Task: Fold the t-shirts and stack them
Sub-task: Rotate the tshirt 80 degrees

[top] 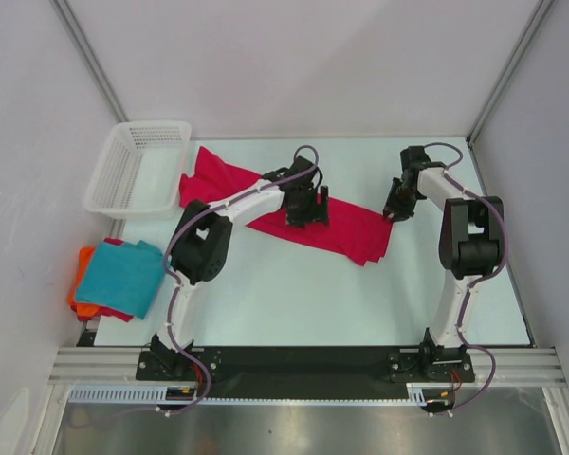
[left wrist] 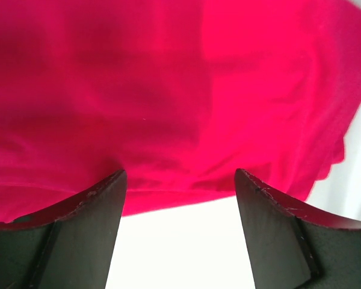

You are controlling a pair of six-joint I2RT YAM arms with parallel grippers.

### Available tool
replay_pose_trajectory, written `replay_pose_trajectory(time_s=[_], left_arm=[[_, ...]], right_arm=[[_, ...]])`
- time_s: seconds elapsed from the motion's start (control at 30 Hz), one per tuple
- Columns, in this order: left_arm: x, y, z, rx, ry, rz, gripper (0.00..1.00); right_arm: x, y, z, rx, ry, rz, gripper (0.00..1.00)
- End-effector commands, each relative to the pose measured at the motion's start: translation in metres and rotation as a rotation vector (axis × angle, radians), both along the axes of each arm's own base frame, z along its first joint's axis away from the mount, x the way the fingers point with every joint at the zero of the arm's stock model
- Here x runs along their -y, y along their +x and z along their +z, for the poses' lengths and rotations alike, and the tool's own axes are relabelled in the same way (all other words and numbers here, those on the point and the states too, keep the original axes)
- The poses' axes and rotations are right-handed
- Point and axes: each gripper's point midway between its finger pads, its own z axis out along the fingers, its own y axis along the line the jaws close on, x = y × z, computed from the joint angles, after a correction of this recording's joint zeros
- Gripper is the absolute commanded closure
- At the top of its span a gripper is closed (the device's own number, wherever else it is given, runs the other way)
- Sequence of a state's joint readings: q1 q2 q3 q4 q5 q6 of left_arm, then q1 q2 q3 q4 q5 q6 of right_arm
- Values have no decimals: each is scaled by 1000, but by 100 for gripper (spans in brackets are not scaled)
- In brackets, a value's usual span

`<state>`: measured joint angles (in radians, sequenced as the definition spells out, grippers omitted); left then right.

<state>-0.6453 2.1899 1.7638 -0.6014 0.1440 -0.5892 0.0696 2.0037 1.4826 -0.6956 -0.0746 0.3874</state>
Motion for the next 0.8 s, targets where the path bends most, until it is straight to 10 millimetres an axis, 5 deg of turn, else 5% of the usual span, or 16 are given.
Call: replay_pose_trajectory(time_s=[0.0,0.13,0.3,0.5,0.77], left_arm=[[8,-2,8,13,-87,18,23],[22,-19,-1,22,-127,-2,23],[46,-59,-42,-59,-140,-48,23],[71,-98,-67,-116,-126,-110,23],[51,-145,-84,-198,-60,-118,27]], right_arm=[[11,10,-3,22,-23,-19,68],[14,9,-7,12,-35,-31,67],[17,5,-7,4,-51,-34,67],[24,3,3,18,-62,-43,67],[33,6,25,57,-63,-63,67]])
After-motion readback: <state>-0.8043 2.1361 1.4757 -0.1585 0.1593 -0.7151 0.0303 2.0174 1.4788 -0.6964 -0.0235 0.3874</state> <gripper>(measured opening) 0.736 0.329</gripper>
